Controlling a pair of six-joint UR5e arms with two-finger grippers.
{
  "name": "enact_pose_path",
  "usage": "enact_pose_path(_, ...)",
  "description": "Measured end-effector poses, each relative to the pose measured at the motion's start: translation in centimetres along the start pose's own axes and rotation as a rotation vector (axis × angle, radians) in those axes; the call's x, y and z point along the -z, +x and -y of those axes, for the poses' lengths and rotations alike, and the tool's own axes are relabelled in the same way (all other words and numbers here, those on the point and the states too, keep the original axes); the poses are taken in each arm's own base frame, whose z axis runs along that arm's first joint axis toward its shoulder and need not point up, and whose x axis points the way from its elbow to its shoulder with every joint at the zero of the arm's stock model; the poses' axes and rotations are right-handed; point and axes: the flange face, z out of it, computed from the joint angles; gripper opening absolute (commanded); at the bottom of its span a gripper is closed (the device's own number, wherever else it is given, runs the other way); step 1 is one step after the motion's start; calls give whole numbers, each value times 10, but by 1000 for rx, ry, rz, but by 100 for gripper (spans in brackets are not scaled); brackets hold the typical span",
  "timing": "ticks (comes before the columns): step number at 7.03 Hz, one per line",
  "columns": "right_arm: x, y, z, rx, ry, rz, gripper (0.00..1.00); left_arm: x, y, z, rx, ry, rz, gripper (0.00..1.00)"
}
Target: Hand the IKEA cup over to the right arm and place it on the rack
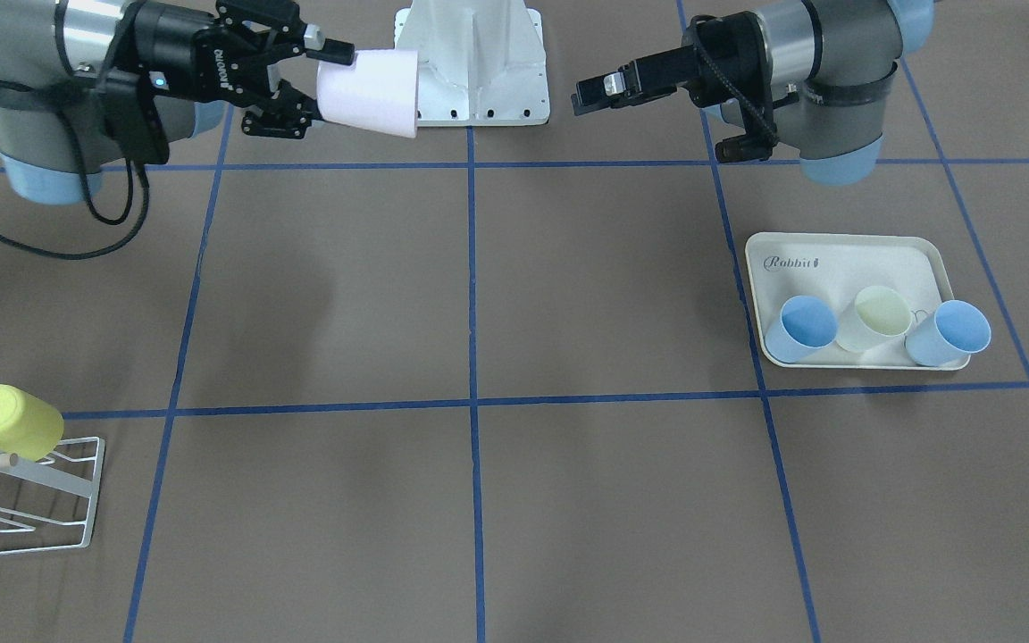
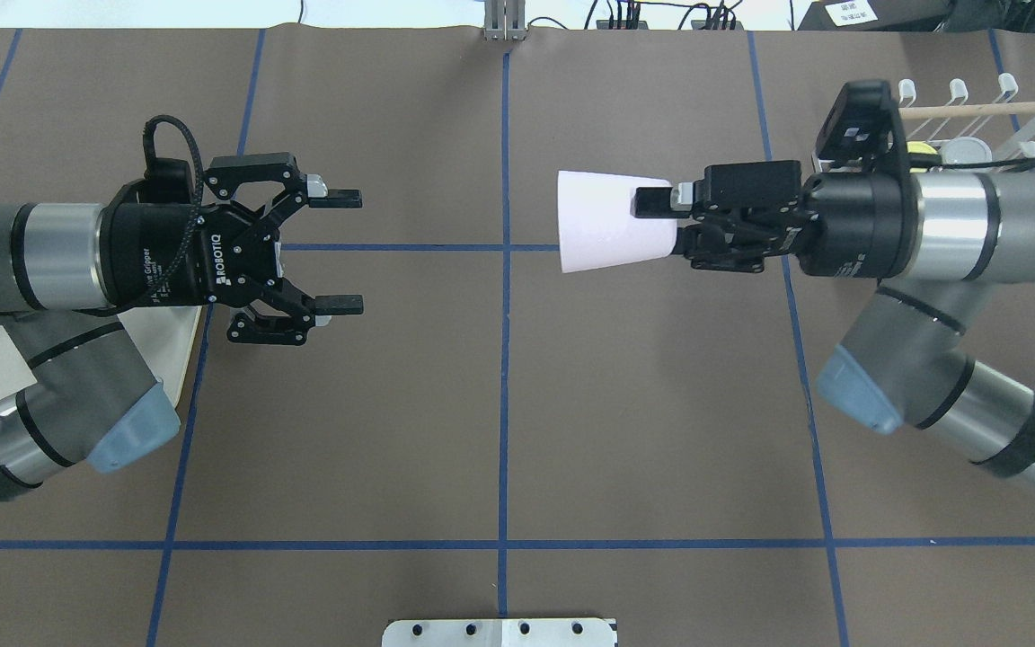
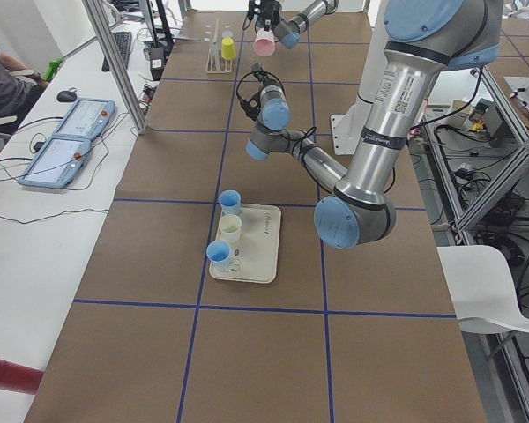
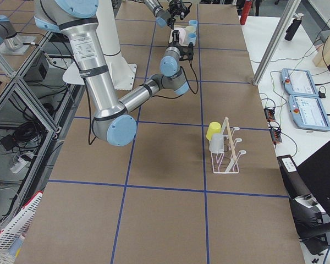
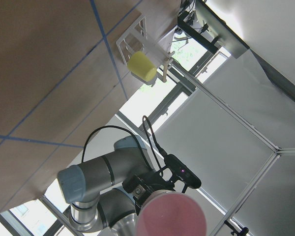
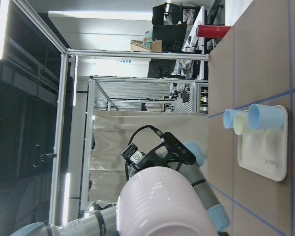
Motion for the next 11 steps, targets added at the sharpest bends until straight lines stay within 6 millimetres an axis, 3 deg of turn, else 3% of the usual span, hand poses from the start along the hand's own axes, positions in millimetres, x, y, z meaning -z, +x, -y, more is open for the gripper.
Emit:
enact_pose_path(3, 101, 1, 76, 117, 57, -339, 18, 30, 33, 41, -179, 139, 214, 100)
enact_pose_path(6, 200, 28, 100, 193, 147, -534, 16, 39, 46, 68, -273, 240, 326, 100)
enact_pose_path(11, 313, 59, 146, 418, 75, -919, 16, 42, 46, 90, -294, 309, 398, 100)
